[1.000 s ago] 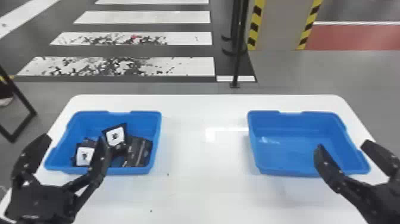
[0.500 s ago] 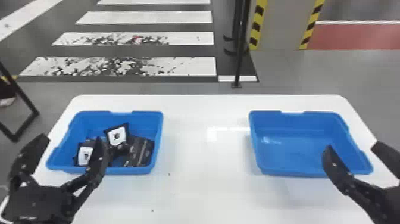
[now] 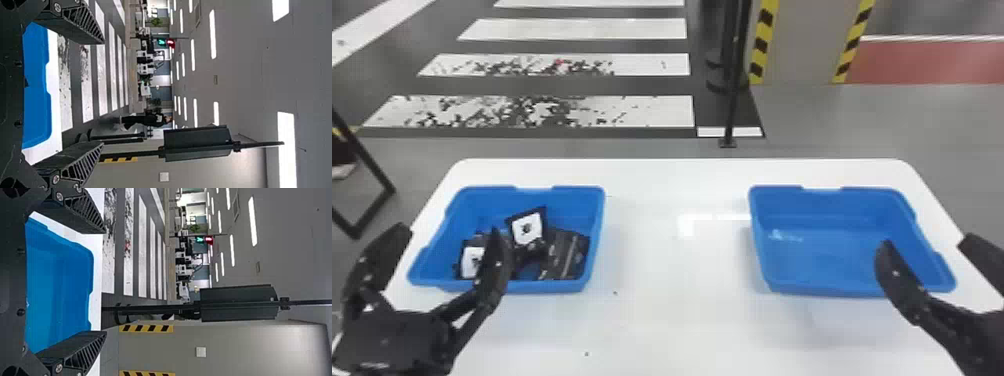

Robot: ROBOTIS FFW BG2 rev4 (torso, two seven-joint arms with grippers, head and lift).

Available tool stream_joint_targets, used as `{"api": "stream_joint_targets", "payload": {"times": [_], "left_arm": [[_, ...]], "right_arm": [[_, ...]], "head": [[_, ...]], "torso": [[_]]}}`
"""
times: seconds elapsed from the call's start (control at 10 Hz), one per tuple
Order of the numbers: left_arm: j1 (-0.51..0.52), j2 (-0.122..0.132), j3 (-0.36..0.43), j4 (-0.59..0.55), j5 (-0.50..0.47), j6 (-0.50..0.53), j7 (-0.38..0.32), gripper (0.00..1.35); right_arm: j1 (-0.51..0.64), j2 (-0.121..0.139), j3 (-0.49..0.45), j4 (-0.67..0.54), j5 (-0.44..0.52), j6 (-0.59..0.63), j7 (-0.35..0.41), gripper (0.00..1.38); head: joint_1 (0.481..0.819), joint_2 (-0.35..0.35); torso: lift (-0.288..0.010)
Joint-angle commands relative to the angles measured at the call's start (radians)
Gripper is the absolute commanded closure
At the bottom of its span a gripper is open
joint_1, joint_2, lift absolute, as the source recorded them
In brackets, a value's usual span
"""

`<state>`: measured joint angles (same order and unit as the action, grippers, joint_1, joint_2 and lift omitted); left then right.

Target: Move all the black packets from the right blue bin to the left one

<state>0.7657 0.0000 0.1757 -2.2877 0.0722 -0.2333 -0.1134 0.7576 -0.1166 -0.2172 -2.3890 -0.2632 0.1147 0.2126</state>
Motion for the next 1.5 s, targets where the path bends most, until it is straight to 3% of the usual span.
{"api": "stream_joint_targets", "payload": {"times": [0.0, 1.4], "left_arm": [[0.0, 0.002, 0.0, -0.001, 0.002, -0.002, 0.0, 0.12], [-0.005, 0.009, -0.012, -0.006, 0.016, 0.01, 0.0, 0.12]], "right_arm": [[0.001, 0.0, 0.0, 0.0, 0.0, -0.007, 0.001, 0.12], [-0.014, 0.005, 0.002, 0.029, -0.002, -0.088, 0.007, 0.11]], "head": [[0.695, 0.024], [0.695, 0.015]], "torso": [[-0.14], [-0.14]]}}
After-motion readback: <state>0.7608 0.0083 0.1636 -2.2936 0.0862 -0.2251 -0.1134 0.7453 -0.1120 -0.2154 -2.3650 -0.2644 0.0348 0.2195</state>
